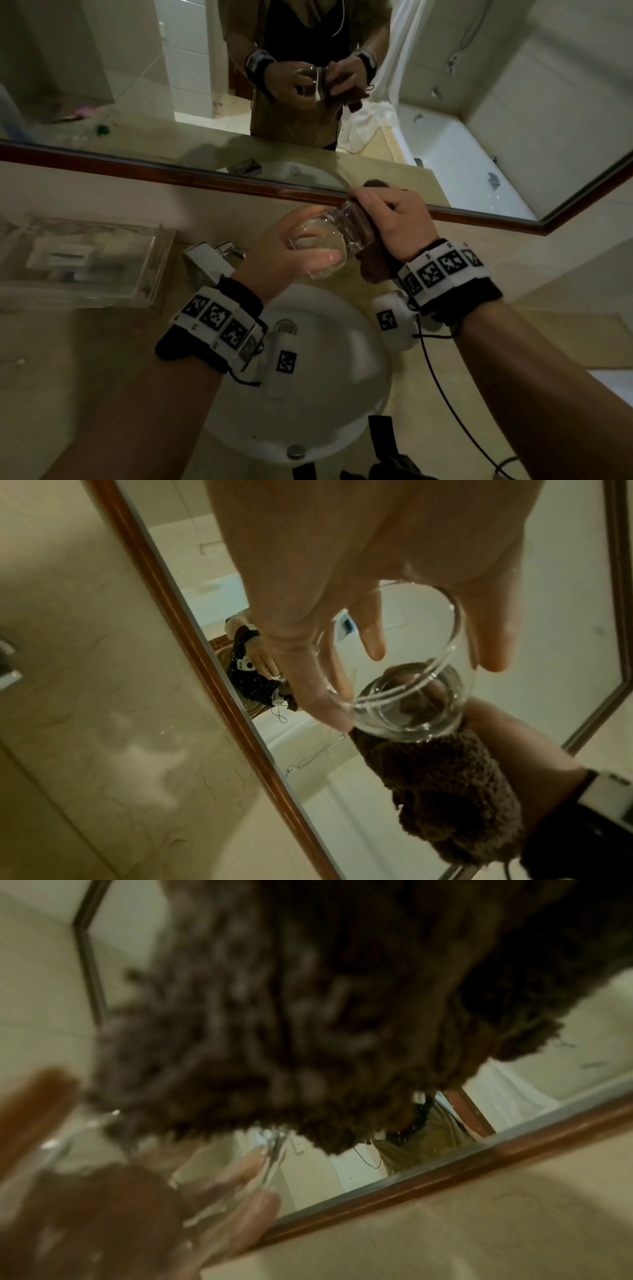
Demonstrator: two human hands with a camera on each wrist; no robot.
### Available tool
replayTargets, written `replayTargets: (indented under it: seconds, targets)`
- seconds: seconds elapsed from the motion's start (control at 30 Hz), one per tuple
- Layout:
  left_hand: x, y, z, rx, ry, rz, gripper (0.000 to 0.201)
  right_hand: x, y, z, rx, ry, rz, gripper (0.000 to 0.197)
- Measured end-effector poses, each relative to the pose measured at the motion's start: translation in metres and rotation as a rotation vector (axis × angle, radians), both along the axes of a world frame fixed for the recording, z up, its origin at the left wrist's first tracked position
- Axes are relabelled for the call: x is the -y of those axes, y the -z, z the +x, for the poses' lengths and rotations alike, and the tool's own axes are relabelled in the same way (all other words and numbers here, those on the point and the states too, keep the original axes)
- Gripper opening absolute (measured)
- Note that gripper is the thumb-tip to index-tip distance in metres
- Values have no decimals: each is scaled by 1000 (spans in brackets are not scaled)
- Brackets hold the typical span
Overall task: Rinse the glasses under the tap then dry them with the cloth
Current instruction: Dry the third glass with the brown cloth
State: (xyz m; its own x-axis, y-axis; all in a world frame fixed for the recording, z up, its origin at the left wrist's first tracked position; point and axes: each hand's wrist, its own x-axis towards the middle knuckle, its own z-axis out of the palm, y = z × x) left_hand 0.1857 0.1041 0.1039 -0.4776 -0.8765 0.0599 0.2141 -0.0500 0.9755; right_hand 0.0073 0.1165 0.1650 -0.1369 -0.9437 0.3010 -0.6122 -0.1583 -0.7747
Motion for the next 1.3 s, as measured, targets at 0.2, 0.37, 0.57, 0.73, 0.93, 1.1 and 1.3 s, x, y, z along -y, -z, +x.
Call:
replayTargets:
  seconds: [0.2,0.37,0.57,0.73,0.93,1.1,1.3]
  targets:
    - [4,1,-2,61,-111,-4,73,3,-4,2,-29,-12,-35,18]
    - [7,-1,1,75,-103,-29,75,2,8,-4,33,27,51,20]
    - [7,1,-1,125,-109,-57,82,5,-8,2,-59,18,-14,20]
    - [7,-1,0,111,-88,-36,81,6,8,-6,-50,25,121,34]
    - [7,-6,3,56,-47,16,66,7,-8,-1,-9,5,77,30]
    - [6,-7,-4,-35,-38,55,70,9,-6,-7,-27,37,107,34]
    - [4,-11,-17,-225,-247,338,54,-3,0,7,66,45,-55,22]
